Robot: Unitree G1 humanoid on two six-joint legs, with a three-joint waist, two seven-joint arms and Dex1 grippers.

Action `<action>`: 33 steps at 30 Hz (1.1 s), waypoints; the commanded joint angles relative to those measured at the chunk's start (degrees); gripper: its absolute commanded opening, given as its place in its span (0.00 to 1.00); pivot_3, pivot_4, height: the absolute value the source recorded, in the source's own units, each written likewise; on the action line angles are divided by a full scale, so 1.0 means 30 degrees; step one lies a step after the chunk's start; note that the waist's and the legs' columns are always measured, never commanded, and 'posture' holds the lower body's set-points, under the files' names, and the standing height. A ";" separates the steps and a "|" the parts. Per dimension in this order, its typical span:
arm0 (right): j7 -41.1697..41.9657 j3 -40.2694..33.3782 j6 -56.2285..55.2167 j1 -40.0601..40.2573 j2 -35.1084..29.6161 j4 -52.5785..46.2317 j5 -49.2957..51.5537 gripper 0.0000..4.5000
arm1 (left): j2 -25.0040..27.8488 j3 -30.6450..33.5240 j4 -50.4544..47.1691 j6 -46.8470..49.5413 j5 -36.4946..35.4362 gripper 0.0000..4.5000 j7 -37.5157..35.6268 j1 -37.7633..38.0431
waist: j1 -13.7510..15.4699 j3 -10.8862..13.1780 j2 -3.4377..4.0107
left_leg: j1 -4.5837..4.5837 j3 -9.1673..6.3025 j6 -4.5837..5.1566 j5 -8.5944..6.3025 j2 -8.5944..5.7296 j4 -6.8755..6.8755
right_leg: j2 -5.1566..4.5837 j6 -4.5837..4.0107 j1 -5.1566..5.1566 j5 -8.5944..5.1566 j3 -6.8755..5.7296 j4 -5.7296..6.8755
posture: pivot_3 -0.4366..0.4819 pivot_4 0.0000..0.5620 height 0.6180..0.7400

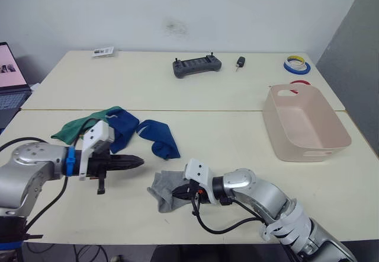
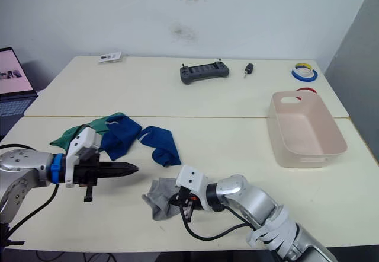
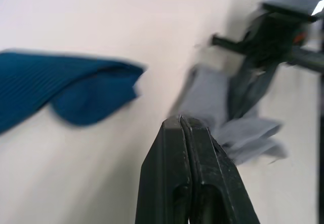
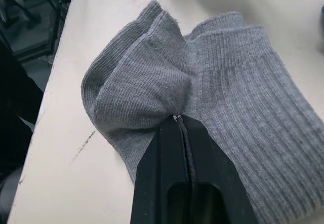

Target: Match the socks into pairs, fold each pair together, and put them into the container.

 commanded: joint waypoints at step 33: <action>0.0426 -0.3180 0.0973 0.0047 -0.2292 -0.4346 -0.0123 0.01 | -0.1428 -0.3393 -0.0125 -0.5496 0.3235 0.00 -0.0464 0.0889 | 0.0006 0.0033 -0.0030 | -0.0029 -0.0006 0.0001 0.0000 0.0003 0.0021 | 0.0004 -0.0002 -0.0029 0.0001 0.0001 0.0038 | 0.48 0.27 1.00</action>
